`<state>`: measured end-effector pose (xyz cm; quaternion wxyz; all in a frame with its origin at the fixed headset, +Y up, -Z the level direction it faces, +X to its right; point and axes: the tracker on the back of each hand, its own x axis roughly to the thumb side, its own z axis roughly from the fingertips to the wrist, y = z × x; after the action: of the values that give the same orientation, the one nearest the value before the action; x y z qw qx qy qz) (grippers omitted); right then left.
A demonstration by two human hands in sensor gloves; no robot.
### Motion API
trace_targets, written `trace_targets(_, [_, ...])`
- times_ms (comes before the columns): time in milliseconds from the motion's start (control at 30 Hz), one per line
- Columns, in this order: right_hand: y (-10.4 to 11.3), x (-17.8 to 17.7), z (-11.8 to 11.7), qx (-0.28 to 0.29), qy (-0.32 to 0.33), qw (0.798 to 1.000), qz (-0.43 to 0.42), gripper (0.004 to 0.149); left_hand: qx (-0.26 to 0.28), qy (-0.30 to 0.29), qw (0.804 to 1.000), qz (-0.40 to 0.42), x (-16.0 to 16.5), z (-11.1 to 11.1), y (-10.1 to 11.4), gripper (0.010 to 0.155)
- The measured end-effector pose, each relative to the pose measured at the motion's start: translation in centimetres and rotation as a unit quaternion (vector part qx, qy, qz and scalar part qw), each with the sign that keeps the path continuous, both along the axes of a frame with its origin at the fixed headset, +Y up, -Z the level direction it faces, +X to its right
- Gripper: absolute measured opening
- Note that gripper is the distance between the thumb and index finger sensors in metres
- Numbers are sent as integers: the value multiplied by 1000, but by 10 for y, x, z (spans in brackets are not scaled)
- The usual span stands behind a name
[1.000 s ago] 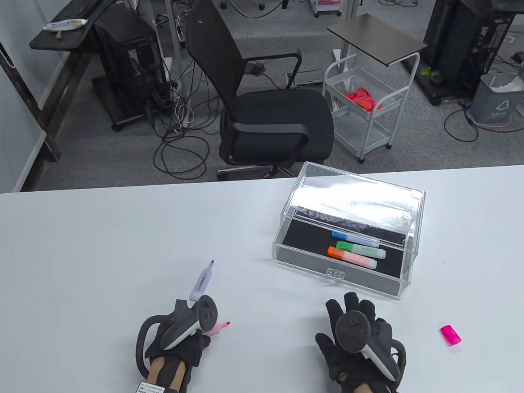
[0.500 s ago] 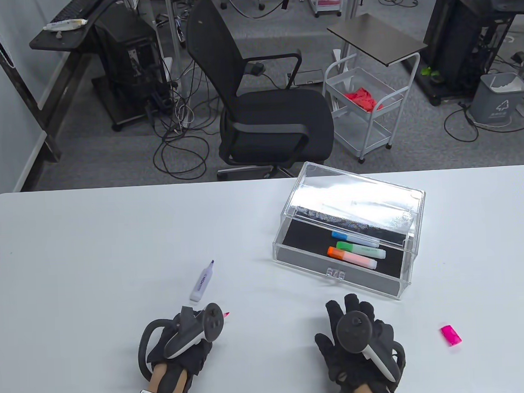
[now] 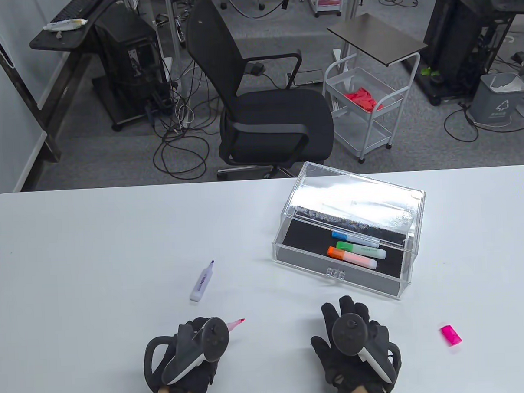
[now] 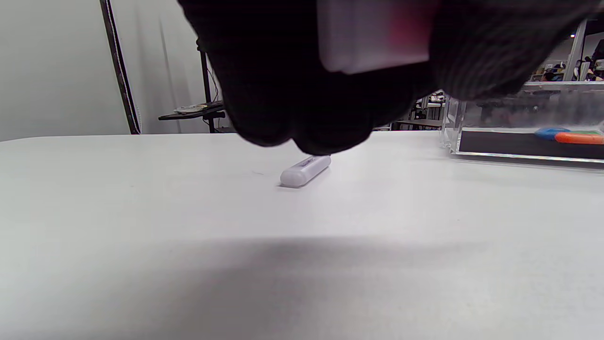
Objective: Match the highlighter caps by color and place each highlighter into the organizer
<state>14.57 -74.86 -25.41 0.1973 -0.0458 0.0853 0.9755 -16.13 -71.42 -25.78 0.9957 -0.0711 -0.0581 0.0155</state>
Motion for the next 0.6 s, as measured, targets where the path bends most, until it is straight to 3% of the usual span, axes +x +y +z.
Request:
trace_targets(333, [1, -5, 5, 12, 6, 1000, 14, 75, 7, 8, 1000, 19, -17, 10, -13, 55])
trace_targets(600, [25, 11, 7, 58, -16, 998, 32, 72, -23, 18, 999, 43, -28, 4, -23, 54])
